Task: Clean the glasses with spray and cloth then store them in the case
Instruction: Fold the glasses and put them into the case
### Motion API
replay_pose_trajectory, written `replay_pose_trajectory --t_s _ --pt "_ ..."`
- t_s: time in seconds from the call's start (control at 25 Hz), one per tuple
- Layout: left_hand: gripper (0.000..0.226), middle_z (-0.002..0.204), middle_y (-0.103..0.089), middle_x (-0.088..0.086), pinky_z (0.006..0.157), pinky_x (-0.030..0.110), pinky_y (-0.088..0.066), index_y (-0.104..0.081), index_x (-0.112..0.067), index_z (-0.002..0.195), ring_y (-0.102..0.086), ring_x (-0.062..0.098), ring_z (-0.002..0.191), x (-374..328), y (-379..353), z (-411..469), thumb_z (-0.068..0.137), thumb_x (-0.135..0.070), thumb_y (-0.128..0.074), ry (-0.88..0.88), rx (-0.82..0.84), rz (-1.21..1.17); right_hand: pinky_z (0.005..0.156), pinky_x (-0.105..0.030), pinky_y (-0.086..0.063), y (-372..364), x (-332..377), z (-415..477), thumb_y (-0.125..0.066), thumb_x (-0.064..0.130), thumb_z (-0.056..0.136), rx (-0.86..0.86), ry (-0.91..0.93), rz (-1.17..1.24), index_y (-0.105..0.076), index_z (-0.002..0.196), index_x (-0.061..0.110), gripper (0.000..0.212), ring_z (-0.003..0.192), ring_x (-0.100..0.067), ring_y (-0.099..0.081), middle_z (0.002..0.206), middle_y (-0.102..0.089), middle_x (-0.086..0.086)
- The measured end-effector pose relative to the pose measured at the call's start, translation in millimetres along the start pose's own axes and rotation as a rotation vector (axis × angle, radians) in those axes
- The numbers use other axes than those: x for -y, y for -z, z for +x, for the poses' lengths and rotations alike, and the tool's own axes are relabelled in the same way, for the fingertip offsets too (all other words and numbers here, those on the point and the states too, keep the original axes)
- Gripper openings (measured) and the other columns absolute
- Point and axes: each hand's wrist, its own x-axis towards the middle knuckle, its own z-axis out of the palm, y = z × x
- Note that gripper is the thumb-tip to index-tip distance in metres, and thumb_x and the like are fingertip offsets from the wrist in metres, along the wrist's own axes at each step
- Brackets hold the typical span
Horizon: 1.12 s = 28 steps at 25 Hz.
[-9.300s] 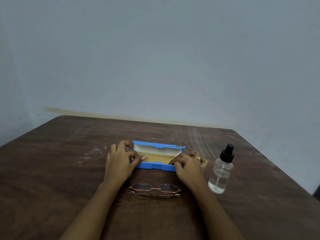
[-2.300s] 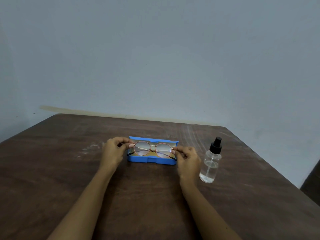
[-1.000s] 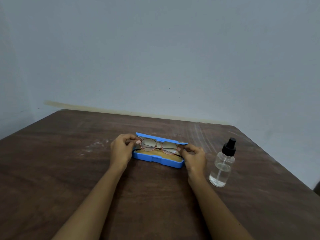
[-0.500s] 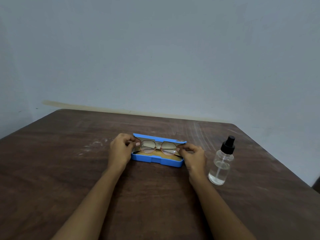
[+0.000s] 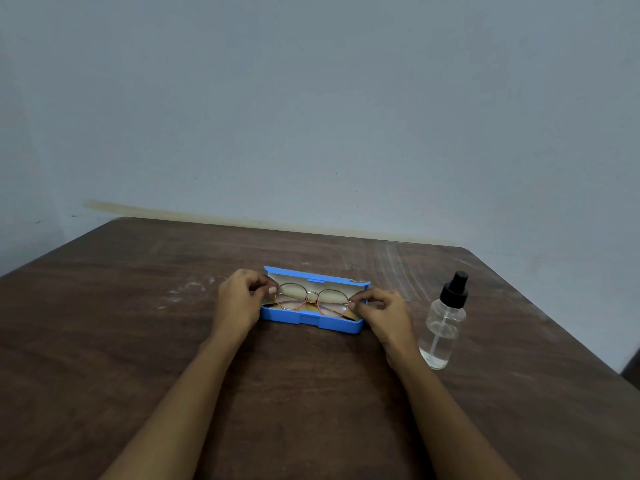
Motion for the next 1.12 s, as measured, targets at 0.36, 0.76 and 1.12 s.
replay_pose_trajectory --t_s 0.36,0.76,1.12 --pt "0.008 0.106 -0.061 0.009 0.077 0.024 -0.039 -0.069 -0.007 0.086 -0.051 0.012 0.09 4 1 -3 0.081 -0.009 -0.063 -0.081 0.021 0.046 0.079 -0.028 -0.038 3 0 -1 -0.068 0.014 0.078 0.068 0.019 -0.04 -0.067 0.075 0.026 0.012 0.099 -0.015 -0.046 0.107 -0.048 -0.006" --pt "0.017 0.111 -0.06 0.008 0.08 0.026 -0.041 -0.055 -0.008 0.1 -0.05 0.011 0.097 2 5 -15 0.085 -0.014 -0.059 -0.019 0.006 -0.09 0.087 -0.039 -0.048 1 1 -6 -0.055 0.012 0.086 0.02 -0.006 0.07 -0.065 0.074 0.031 0.024 0.1 -0.017 -0.055 0.109 -0.055 -0.001" --pt "0.045 0.151 -0.025 0.001 0.111 0.041 -0.026 -0.026 -0.029 0.14 -0.027 0.021 0.136 -6 9 -18 0.096 -0.038 -0.029 0.129 0.084 -0.408 0.104 -0.048 -0.04 -5 -4 -4 -0.038 0.064 0.081 -0.017 -0.041 0.28 -0.045 0.12 0.048 0.042 0.119 -0.021 -0.052 0.134 -0.053 0.0"
